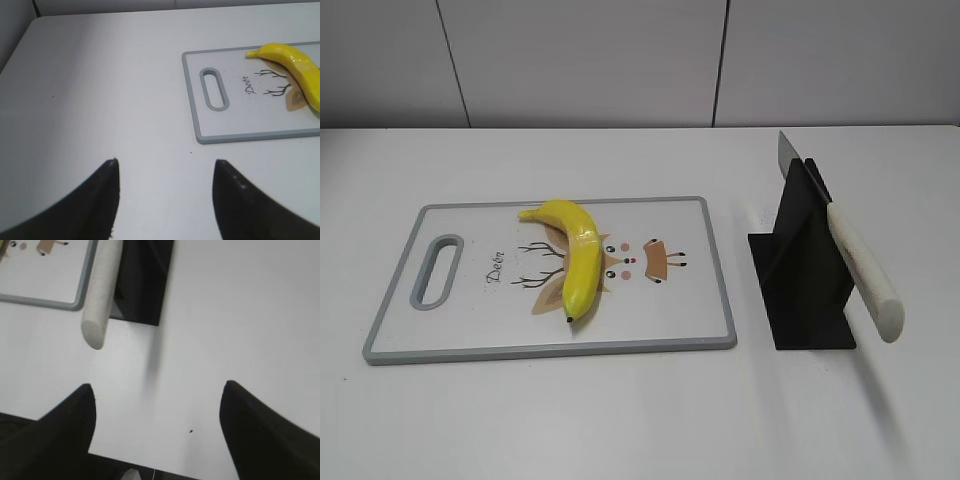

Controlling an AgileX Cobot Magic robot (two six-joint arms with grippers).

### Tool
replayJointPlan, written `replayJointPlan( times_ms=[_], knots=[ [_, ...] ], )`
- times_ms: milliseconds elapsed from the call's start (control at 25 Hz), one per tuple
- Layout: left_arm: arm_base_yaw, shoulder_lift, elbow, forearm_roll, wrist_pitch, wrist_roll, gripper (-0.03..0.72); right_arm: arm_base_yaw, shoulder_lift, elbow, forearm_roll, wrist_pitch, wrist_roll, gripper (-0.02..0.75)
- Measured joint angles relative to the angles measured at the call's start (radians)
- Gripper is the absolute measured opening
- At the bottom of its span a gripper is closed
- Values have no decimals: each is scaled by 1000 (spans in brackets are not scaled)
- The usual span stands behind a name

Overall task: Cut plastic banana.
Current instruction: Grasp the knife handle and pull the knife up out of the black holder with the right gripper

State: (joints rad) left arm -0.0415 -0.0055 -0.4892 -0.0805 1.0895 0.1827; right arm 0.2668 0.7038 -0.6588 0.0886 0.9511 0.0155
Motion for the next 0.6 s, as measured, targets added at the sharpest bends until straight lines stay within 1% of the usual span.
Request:
replayJointPlan(
  times_ms=[120,200,400,600],
  knots=[
    [0,0,0,0,0,0,552,91,122,-50,0,20,47,589],
    [0,0,0,0,0,0,552,120,209,-103,2,52,56,589],
    [0,0,0,0,0,0,552,124,430,-261,9,128,66,589],
    [0,0,0,0,0,0,552,125,586,-418,22,147,86,589]
  ],
)
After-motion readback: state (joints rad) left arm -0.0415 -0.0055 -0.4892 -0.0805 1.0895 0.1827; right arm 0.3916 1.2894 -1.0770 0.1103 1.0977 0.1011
